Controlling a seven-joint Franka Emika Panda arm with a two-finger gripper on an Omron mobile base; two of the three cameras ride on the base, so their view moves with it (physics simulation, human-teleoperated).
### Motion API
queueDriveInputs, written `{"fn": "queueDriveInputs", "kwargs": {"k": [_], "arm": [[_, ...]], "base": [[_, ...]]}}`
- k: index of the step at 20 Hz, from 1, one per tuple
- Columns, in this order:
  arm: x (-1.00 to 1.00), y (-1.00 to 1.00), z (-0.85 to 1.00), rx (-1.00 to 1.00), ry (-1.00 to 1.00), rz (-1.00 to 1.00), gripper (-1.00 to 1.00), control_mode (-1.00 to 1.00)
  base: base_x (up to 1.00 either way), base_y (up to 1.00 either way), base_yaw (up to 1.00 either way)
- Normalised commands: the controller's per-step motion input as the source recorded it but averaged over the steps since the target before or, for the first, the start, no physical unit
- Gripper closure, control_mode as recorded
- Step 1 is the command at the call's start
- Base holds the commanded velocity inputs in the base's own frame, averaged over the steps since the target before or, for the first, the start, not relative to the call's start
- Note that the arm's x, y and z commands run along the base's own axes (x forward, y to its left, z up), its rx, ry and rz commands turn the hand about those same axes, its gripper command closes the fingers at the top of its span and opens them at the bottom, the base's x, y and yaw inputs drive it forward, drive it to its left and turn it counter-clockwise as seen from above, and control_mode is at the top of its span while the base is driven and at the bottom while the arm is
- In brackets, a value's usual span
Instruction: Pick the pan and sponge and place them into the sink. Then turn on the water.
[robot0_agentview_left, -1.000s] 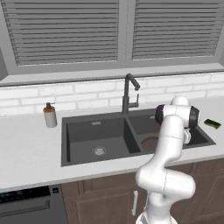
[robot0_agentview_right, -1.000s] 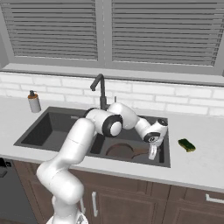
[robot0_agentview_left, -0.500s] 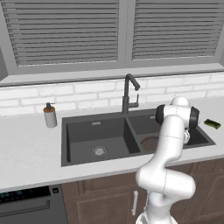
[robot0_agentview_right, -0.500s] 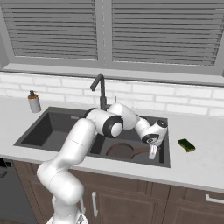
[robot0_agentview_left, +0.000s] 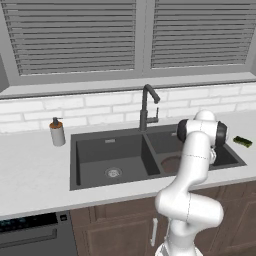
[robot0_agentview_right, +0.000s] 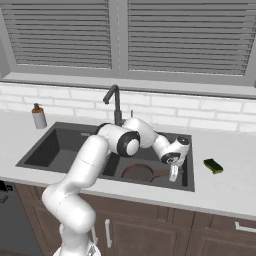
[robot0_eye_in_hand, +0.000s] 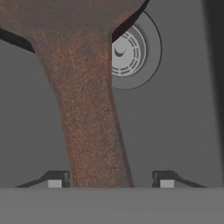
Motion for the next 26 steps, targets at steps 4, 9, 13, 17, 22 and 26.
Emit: {"fn": "queueDriveInputs", "kwargs": {"k": [4,9,13,17,22,26], "arm": [[0.00,0.01,0.01,0.00,-0.11,0.00,-1.00,-1.00],[0.00,0.01,0.35,0.00,-0.19,0.00,-1.00,-1.00],[0.00,0.10,0.70,-0.06,-0.02,0.00,-1.00,-1.00],[0.00,0.19,0.89,-0.14,0.00,-0.02,-1.00,-1.00],[-0.11,0.05,0.88,-0.15,0.02,-0.07,-1.00,-1.00],[-0.18,0.00,0.76,-0.09,0.00,-0.07,-1.00,-1.00]], "base": [[0.00,0.00,0.00],[0.00,0.00,0.00],[0.00,0.00,0.00],[0.00,0.00,0.00],[0.00,0.00,0.00],[0.00,0.00,0.00]]}}
